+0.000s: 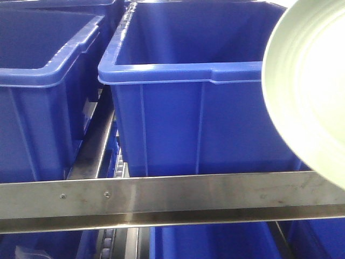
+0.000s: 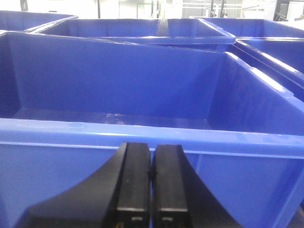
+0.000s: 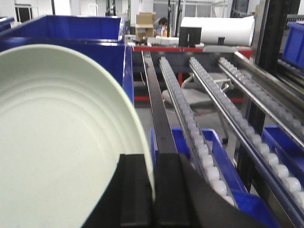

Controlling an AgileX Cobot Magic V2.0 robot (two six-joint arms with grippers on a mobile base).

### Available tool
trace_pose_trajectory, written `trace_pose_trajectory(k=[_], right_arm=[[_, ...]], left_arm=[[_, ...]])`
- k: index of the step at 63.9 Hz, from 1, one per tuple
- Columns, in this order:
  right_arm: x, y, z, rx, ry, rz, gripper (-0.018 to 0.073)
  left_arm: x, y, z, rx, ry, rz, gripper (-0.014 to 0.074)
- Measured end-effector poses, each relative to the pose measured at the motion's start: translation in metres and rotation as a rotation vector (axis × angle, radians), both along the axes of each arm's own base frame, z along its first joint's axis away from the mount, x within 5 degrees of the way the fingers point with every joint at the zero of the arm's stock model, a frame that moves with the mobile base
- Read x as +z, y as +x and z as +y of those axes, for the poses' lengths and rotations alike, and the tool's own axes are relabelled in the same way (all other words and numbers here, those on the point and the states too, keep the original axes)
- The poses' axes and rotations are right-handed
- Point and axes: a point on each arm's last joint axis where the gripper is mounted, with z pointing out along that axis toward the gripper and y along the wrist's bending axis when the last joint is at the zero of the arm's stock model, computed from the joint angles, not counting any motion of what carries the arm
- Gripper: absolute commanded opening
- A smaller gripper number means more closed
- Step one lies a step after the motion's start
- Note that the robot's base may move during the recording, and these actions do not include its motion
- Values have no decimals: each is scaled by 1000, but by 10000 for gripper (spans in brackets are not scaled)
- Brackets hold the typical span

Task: Place green plate on second shelf with right arm
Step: 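Lower the plate into the blue bin on the shelf with the right gripper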

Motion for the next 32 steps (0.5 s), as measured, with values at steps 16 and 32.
trace_pose_trajectory(k=[16,32], right_arm=[[26,-7,-1,19,124,-303,55],[49,-10,4,96,141,-402,57]], left_arm=[[0,0,0,0,0,0,130],[0,0,0,0,0,0,130]])
